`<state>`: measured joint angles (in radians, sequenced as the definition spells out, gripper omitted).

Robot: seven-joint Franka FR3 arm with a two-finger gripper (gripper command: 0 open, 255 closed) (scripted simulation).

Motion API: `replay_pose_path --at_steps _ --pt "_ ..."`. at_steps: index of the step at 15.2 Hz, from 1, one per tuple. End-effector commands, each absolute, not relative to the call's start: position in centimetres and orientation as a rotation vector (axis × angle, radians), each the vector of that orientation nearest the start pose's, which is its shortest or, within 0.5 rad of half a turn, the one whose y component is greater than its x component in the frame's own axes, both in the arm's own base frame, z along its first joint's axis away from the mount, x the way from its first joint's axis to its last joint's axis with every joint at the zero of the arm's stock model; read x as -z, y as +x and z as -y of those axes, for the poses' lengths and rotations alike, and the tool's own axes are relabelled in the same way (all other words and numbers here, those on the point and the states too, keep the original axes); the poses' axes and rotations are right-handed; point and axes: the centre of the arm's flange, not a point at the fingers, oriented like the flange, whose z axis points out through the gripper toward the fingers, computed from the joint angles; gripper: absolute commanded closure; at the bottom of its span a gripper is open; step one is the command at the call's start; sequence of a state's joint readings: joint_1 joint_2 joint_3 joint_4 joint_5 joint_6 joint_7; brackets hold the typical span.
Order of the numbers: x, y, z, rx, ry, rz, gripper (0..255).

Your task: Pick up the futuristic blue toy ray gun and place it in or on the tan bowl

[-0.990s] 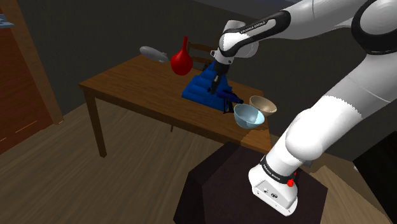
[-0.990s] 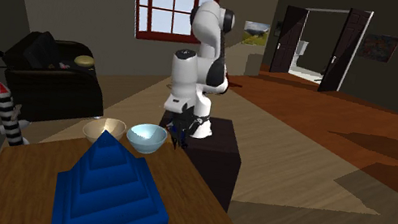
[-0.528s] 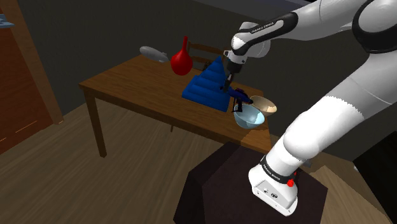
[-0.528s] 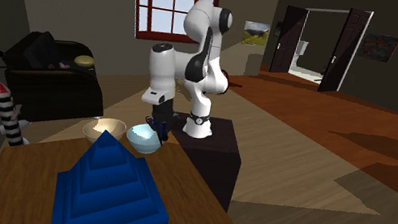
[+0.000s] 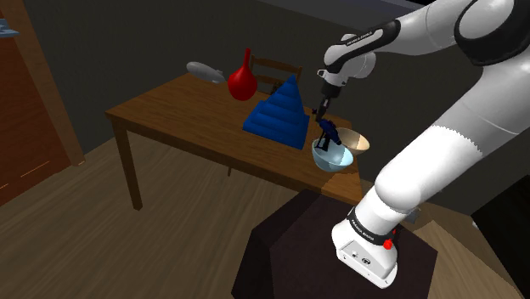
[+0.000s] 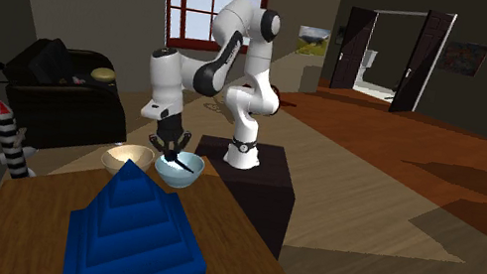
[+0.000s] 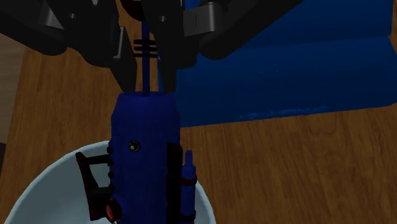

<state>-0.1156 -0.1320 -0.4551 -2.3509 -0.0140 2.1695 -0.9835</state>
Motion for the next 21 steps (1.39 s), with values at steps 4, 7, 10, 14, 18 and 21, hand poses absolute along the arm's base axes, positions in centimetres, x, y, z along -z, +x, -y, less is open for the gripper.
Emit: replay_pose_path --at_steps 4,7,10,14,18,21 --pt "-37.2 37.9 32.4 -0.025 -2.992 0.65 255" --pt "-37.1 36.7 36.2 -0.025 -2.992 0.65 255" --pt "-37.1 35.5 39.9 -0.025 -2.992 0.65 255" --pt "-36.5 34.4 43.6 -0.025 -2.992 0.65 255" --pt "-34.4 34.4 43.6 -0.025 -2.992 0.65 255" --pt "-32.8 34.4 43.6 -0.025 -2.992 0.65 255"
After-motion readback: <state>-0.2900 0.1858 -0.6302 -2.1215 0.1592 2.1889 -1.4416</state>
